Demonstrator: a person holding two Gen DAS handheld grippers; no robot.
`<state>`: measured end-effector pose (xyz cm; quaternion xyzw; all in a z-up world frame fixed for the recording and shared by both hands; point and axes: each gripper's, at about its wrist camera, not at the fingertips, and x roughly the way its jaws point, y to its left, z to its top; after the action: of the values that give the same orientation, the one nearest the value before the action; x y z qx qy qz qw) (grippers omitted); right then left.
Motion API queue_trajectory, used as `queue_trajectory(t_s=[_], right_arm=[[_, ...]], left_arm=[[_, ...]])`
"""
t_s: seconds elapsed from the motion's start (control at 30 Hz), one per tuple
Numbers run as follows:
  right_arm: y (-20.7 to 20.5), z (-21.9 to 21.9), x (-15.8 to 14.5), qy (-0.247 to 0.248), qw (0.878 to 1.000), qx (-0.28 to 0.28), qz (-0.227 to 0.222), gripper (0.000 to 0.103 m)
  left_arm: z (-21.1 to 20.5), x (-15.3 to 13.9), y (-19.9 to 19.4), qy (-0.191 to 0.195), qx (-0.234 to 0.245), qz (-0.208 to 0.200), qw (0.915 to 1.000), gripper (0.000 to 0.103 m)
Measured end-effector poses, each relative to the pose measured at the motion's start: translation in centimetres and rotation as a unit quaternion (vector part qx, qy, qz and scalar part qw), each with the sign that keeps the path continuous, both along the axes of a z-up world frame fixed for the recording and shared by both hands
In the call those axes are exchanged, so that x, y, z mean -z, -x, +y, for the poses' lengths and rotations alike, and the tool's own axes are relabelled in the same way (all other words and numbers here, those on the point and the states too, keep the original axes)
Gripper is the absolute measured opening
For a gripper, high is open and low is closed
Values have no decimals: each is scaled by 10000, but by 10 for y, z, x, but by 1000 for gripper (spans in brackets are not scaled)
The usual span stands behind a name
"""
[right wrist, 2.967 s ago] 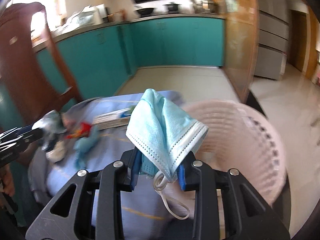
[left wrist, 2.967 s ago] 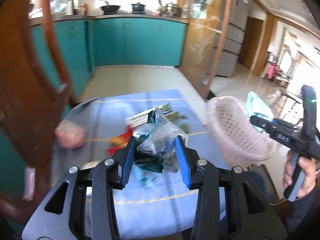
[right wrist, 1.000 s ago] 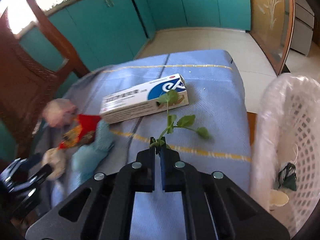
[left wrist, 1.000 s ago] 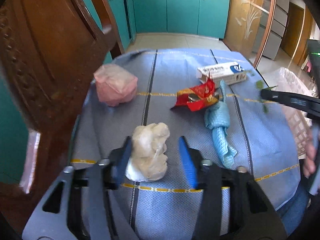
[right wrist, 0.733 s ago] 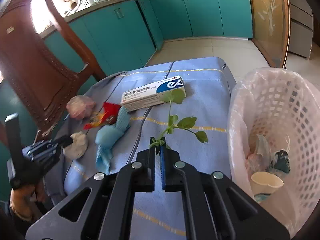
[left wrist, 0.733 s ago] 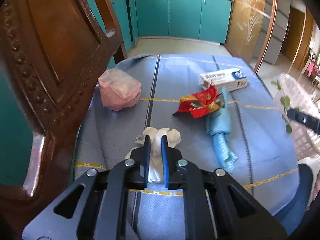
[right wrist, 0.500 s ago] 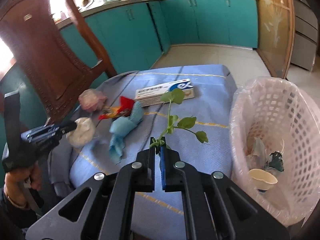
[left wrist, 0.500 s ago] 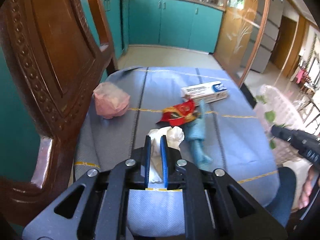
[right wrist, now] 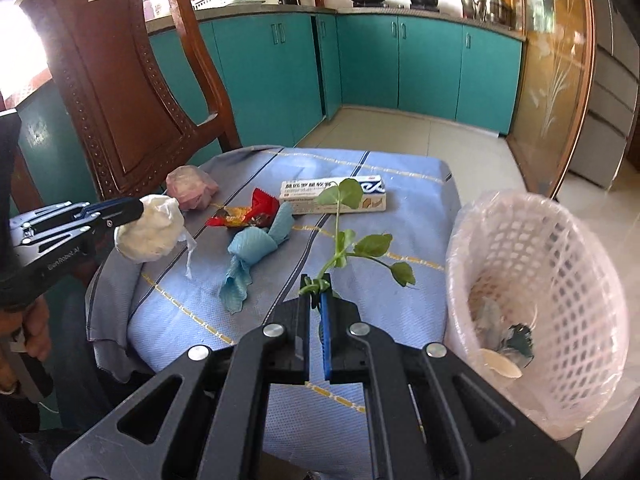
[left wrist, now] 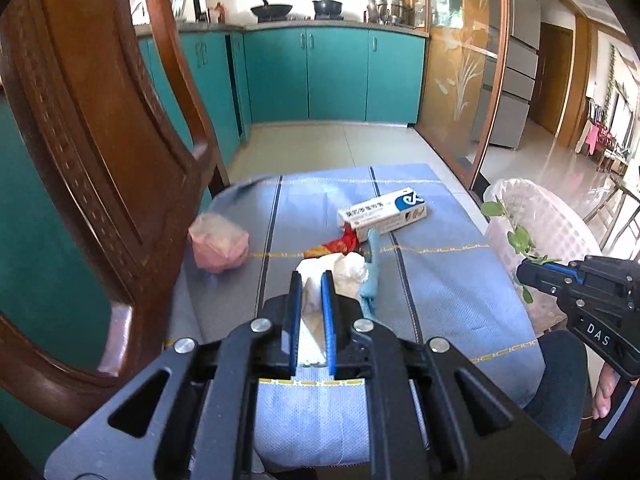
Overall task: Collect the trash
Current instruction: 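Carry the tissue and sprig over the basket and open both tools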
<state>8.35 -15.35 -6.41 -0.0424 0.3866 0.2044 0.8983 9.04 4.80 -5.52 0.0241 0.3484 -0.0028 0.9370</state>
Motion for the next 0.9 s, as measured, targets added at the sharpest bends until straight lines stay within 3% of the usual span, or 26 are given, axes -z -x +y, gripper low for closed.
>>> queue_trajectory(t_s=[0.6, 0.9], right_arm=[[17, -38, -44, 159, 9954, 528, -783, 5], [23, -95, -58, 329, 9862, 1284, -994, 5]], left_arm=[[-52, -47, 12, -195, 536, -696, 9959, 11], [-104, -67, -2, 284, 1303, -823, 9876, 11]])
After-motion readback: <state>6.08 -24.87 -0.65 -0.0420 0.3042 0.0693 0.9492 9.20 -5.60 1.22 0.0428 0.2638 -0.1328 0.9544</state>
